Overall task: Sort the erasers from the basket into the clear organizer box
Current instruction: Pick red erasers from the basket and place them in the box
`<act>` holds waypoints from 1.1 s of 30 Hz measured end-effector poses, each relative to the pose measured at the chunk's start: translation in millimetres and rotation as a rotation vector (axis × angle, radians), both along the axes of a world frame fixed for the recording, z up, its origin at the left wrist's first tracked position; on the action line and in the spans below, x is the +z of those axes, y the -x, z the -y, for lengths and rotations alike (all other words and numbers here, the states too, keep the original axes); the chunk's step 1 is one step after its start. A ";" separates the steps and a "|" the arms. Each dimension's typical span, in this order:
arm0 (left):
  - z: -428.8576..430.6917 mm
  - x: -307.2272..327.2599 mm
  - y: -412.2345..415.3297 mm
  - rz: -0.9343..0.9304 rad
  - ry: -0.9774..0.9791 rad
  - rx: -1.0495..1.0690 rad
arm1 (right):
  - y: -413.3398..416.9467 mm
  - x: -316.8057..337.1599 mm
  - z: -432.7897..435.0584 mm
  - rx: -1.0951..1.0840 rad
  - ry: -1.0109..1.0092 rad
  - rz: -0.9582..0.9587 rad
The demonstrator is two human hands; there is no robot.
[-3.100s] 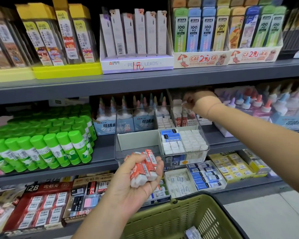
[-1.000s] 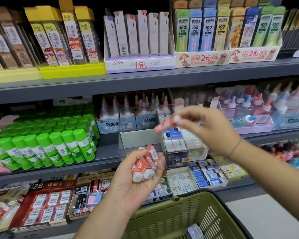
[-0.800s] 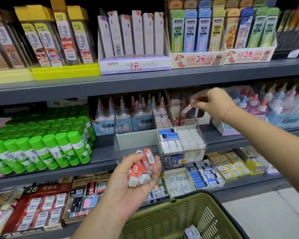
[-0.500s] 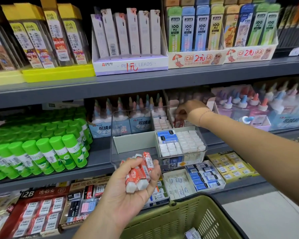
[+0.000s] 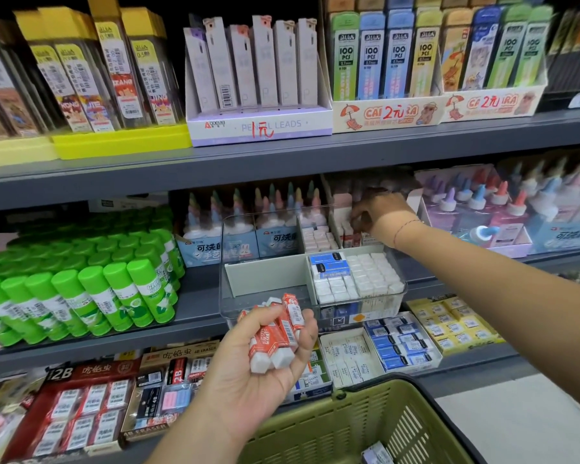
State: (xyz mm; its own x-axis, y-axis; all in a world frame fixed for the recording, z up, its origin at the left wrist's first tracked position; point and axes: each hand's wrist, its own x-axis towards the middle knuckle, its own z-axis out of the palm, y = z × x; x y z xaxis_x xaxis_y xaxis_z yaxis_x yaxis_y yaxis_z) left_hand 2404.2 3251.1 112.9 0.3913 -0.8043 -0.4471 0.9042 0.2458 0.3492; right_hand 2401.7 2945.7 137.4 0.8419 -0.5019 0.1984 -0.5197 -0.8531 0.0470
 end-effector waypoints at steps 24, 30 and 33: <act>0.3 1.0 1.2 0.016 -0.004 -0.011 | -10.6 4.5 10.2 -0.003 -0.074 -0.176; -0.8 2.3 0.4 0.011 0.008 -0.002 | -9.4 0.5 12.5 0.008 -0.052 -0.129; -1.6 1.9 0.0 0.003 0.007 0.000 | -8.9 -2.4 13.0 0.009 -0.012 -0.113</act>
State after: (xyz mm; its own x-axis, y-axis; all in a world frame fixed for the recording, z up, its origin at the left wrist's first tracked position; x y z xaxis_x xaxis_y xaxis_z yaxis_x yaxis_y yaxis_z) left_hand 2404.2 3252.8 114.8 0.3926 -0.8073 -0.4406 0.9032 0.2481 0.3501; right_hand 2410.6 2932.7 135.0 0.8629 -0.4961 0.0962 -0.5041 -0.8584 0.0947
